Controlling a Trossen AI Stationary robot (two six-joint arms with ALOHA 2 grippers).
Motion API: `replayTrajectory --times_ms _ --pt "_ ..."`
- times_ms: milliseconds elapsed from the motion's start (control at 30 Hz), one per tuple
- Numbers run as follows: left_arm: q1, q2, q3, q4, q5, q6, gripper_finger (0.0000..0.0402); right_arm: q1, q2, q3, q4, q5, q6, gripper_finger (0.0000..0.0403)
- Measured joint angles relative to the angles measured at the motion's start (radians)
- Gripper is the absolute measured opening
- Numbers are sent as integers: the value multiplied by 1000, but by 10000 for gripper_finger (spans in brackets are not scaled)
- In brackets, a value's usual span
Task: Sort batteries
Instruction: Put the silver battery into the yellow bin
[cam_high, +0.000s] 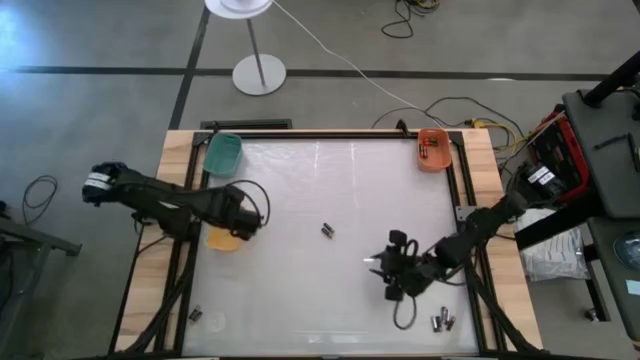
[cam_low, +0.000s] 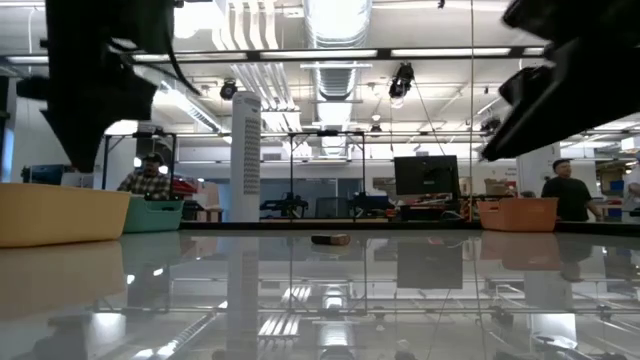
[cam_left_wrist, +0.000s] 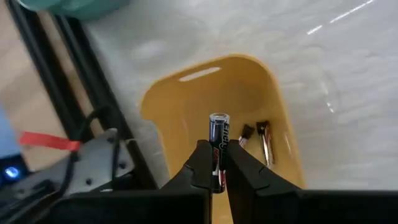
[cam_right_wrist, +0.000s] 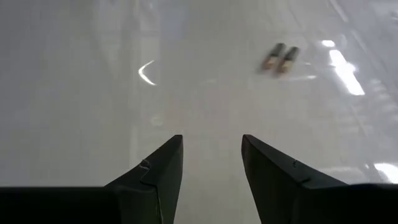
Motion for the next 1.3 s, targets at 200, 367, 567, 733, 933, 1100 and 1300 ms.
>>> replayTrajectory --times_ms 200,367,567,733,933,1100,1300 --pt "82 0 -134 169 102 12 2 106 0 0 0 0 0 145" --pt "120 0 -210 222 126 -6 2 145 -1 0 0 0 0 140" --pt "136 0 -260 338 134 24 2 142 -5 0 0 22 -8 149" --pt "137 1 -291 361 135 27 2 142 -16 8 -3 52 -14 162" --pt "137 0 -317 403 134 28 14 143 -29 23 -4 52 -27 174" --pt "137 0 -304 398 134 37 50 143 -32 30 -6 52 -39 180" --pt "137 0 -189 282 141 89 101 143 -45 32 -8 51 -39 178"
